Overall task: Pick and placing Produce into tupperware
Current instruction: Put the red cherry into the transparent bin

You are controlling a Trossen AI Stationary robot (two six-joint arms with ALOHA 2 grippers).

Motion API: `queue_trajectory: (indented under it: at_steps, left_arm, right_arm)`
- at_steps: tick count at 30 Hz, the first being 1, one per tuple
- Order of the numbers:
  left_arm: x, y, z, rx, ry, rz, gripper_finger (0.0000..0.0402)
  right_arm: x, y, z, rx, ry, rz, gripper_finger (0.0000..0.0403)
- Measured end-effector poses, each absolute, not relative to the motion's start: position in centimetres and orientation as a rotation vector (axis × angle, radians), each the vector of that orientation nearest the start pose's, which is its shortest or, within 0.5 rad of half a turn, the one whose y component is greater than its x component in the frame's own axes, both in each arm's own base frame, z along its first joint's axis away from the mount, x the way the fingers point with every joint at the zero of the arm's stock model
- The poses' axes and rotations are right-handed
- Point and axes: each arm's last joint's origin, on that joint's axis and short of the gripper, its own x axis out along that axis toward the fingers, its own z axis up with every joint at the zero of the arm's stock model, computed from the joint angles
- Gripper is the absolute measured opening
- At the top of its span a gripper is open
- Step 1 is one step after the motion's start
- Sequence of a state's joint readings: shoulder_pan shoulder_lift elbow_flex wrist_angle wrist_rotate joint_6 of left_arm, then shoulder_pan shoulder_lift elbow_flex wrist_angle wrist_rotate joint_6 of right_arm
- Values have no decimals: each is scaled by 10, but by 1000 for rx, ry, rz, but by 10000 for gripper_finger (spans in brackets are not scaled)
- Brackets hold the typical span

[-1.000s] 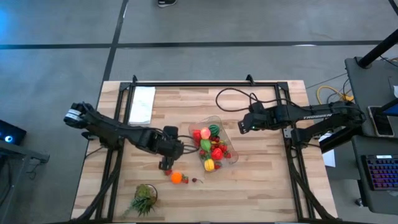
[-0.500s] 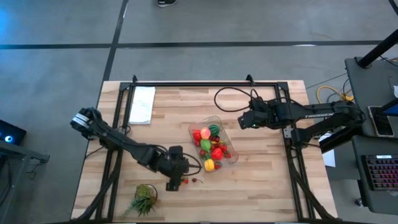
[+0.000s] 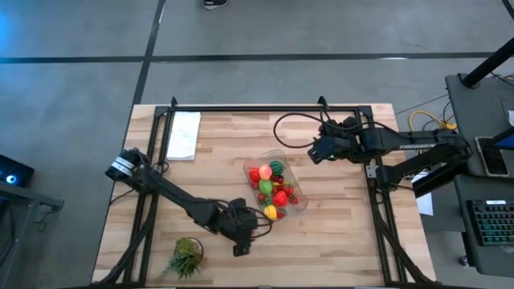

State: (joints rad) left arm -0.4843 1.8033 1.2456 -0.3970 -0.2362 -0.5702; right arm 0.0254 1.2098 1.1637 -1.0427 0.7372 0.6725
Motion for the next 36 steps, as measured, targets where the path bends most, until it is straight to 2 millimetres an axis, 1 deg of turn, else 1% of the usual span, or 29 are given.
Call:
queue_trajectory:
  at_steps: [3, 10, 19, 23, 26, 28, 31, 36]
  left_arm:
    - [338, -170, 202, -186, 917, 43, 317]
    - [341, -172, 187, -166, 954, 56, 317]
    - [347, -175, 168, -156, 976, 61, 317]
    - [346, -175, 166, -149, 979, 58, 317]
    - [342, -174, 161, -132, 1007, 65, 316]
    - [341, -174, 160, -112, 1015, 57, 310]
    - [340, -175, 159, -77, 1019, 36, 290]
    - [340, -175, 158, -75, 1015, 33, 256]
  right_arm:
    - [215, -14, 319, 155, 777, -932, 237]
    - [209, -14, 319, 116, 836, -934, 237]
    - [206, -14, 321, 99, 846, -926, 237]
    - [206, -14, 320, 96, 851, -928, 237]
    - [206, -15, 321, 85, 843, -941, 237]
    - [206, -15, 321, 83, 840, -947, 237]
    - [206, -15, 321, 83, 839, -947, 237]
    - [206, -15, 321, 84, 839, -947, 237]
